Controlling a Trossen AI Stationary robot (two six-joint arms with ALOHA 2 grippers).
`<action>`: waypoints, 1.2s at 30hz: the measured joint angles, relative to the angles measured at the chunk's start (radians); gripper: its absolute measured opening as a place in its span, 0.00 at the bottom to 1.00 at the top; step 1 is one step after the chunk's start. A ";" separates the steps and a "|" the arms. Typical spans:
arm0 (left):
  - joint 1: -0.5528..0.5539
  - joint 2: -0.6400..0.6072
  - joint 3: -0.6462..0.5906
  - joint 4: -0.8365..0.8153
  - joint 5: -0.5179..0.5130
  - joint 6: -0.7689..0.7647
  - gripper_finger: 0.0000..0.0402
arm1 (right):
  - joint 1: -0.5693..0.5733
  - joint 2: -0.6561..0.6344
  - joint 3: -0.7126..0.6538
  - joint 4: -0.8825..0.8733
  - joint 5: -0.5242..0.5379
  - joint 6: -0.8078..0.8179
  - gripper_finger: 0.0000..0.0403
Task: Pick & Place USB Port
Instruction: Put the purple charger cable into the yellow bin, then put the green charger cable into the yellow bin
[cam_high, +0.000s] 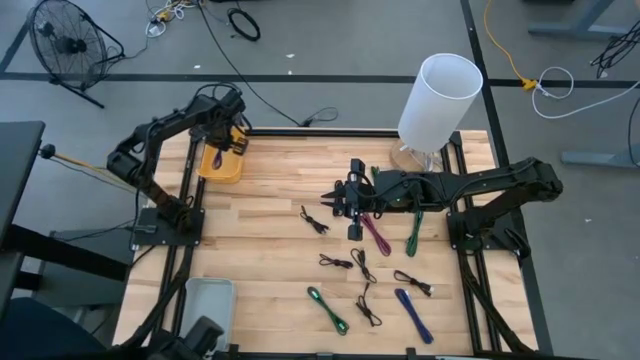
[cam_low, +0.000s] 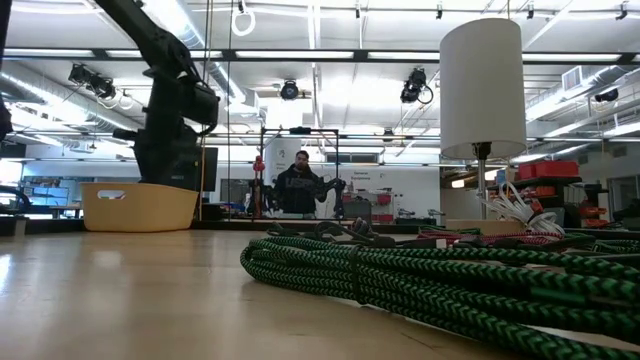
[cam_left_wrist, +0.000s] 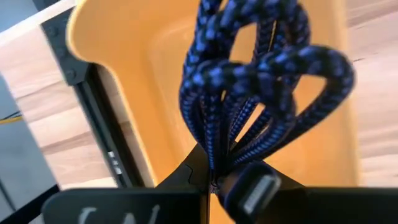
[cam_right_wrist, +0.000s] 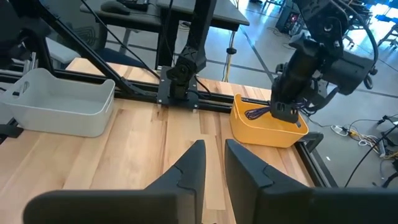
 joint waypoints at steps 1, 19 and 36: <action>-0.001 0.007 0.000 -0.002 -0.006 0.000 0.07 | 0.000 0.000 0.000 0.000 0.000 0.000 0.15; -0.013 0.015 0.000 -0.022 -0.018 0.046 0.53 | 0.000 0.000 0.000 0.001 0.000 0.000 0.15; -0.099 -0.217 -0.002 0.193 0.166 0.253 0.55 | 0.000 0.000 0.000 0.001 0.001 0.000 0.15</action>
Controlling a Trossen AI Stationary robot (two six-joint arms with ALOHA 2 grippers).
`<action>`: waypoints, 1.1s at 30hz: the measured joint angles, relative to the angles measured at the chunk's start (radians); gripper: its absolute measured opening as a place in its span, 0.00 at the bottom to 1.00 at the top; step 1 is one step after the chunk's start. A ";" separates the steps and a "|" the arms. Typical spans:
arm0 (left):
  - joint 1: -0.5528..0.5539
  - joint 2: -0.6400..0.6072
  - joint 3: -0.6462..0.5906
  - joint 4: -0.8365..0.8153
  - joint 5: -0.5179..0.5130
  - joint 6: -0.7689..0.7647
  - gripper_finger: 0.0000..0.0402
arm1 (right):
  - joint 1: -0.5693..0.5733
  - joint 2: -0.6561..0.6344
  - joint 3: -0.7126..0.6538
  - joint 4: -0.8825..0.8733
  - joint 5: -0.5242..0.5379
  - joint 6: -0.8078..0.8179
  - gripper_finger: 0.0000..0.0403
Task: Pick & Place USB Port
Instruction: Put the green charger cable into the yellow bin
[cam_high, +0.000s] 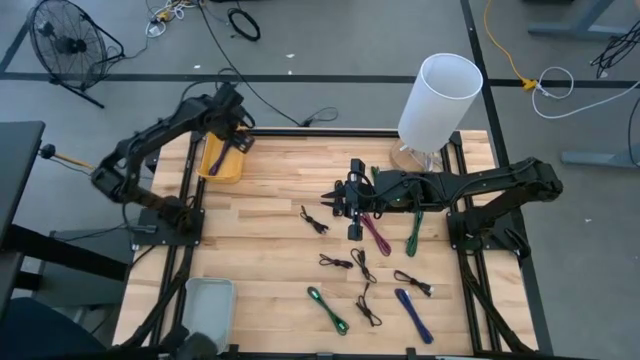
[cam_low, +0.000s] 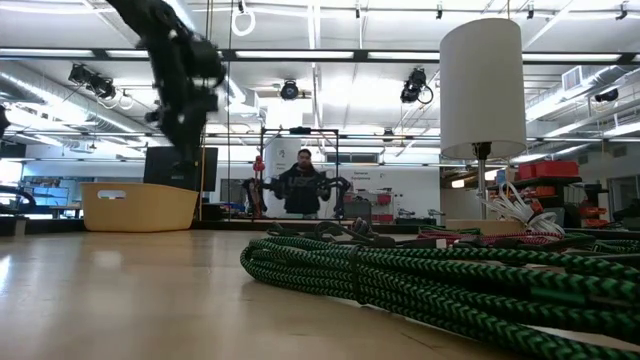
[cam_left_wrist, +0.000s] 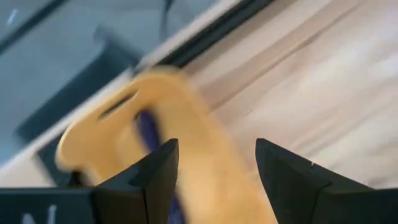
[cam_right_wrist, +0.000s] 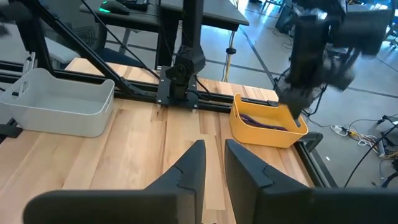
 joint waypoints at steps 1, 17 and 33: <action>-0.014 -0.035 0.000 0.013 0.036 0.007 0.55 | 0.000 0.000 0.000 0.000 0.000 0.000 0.15; -0.376 -0.494 -0.007 0.102 0.374 -0.056 0.55 | 0.000 0.000 0.000 0.000 0.003 0.005 0.15; -0.855 -0.580 -0.321 0.714 0.389 -0.148 0.55 | 0.000 0.000 0.000 0.003 0.002 0.000 0.15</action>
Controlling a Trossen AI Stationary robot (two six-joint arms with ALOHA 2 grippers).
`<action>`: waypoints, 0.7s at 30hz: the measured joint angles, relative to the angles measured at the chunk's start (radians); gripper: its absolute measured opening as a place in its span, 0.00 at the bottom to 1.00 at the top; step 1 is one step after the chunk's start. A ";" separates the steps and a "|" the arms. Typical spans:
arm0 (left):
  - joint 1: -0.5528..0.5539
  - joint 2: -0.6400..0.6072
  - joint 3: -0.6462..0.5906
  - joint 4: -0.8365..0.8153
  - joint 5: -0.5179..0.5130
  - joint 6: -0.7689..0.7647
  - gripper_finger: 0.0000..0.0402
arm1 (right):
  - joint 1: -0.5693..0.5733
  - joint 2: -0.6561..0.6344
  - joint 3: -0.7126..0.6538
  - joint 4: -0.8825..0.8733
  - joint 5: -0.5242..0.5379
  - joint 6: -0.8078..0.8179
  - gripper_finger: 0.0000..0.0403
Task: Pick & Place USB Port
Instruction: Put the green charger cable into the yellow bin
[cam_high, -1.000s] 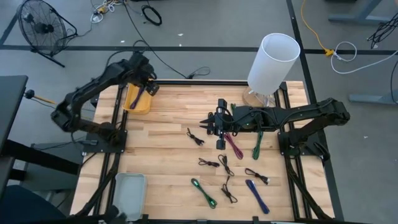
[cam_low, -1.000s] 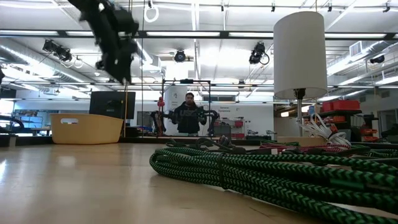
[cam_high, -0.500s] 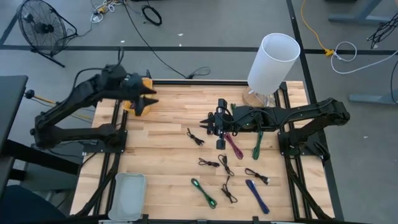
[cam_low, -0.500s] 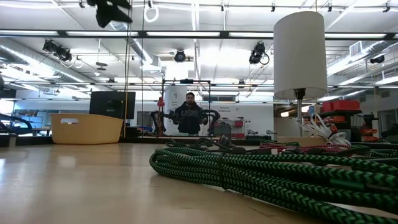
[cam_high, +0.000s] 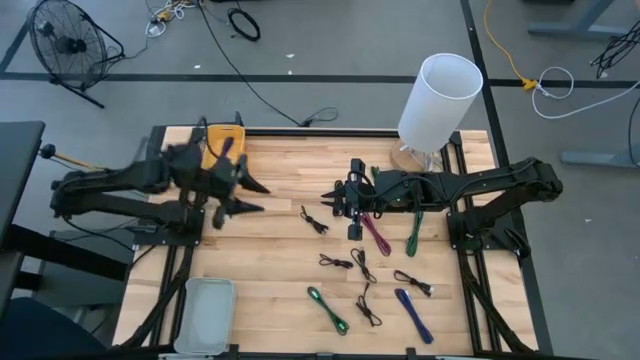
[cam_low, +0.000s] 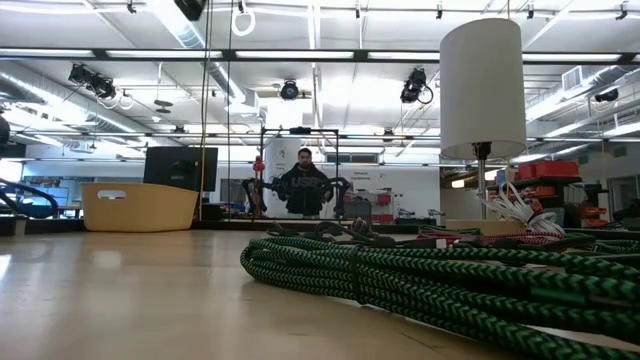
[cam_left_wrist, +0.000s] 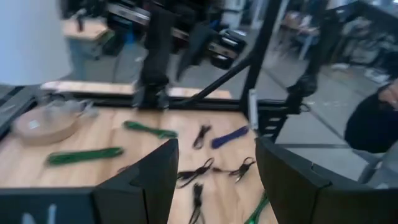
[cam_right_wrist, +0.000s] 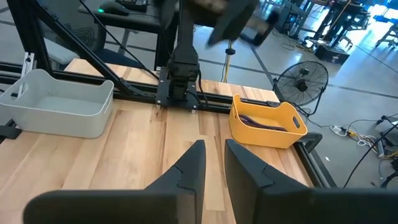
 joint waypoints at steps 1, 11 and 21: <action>-0.017 0.002 -0.043 0.081 -0.007 -0.001 0.55 | 0.000 0.000 0.000 0.000 0.000 0.000 0.15; -0.131 0.078 -0.227 0.563 -0.328 0.067 0.55 | 0.000 0.000 0.000 0.015 0.000 -0.006 0.15; -0.140 0.202 -0.203 0.633 -0.337 0.095 0.55 | 0.000 0.000 0.000 0.038 0.000 -0.018 0.15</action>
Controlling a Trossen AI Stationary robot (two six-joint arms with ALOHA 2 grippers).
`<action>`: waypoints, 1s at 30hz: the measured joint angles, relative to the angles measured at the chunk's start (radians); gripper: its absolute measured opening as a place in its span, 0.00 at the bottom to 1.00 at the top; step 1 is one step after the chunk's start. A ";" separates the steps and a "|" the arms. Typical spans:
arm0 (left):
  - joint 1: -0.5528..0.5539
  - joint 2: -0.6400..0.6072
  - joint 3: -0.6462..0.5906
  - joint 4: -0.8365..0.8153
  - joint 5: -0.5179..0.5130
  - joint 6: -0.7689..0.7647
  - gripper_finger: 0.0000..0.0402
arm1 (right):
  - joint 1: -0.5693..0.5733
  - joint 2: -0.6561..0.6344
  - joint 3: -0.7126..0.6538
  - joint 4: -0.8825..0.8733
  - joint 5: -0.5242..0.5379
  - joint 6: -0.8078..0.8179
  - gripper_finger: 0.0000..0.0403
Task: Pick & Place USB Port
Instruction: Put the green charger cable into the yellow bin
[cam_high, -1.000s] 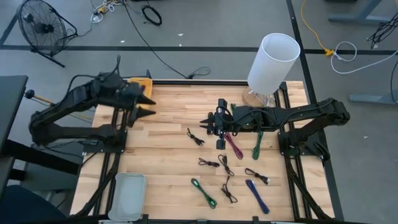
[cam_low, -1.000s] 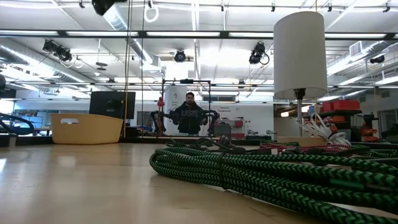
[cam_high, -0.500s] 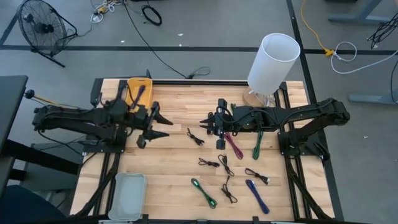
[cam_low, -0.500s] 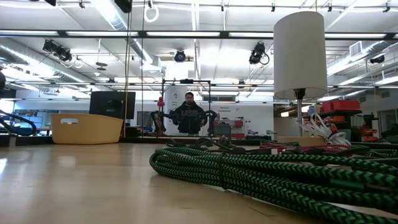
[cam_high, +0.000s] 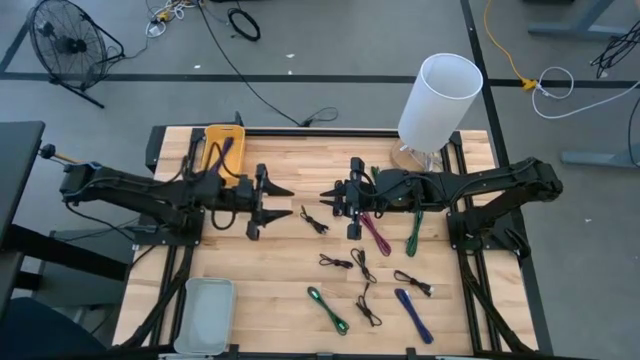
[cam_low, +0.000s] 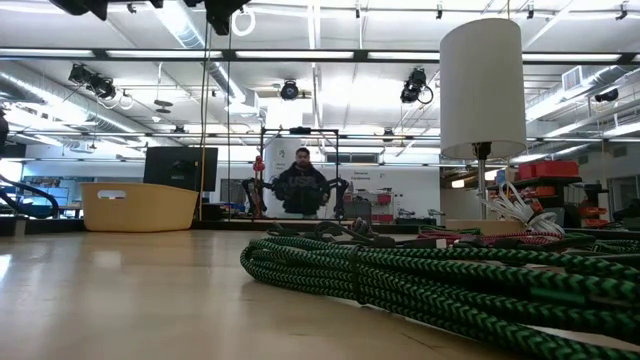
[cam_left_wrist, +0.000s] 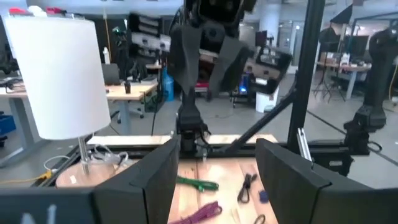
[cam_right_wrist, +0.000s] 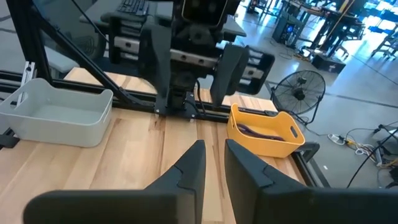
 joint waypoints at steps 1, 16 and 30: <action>0.000 -0.001 0.000 -0.001 0.000 0.000 0.55 | 0.000 0.000 0.000 -0.004 0.000 0.000 0.15; 0.000 -0.001 0.000 0.006 0.000 -0.001 0.55 | -0.002 0.000 -0.010 -0.222 0.065 0.193 0.15; 0.000 -0.001 0.000 0.004 0.001 -0.002 0.55 | -0.156 0.001 -0.351 -0.394 0.444 0.740 0.17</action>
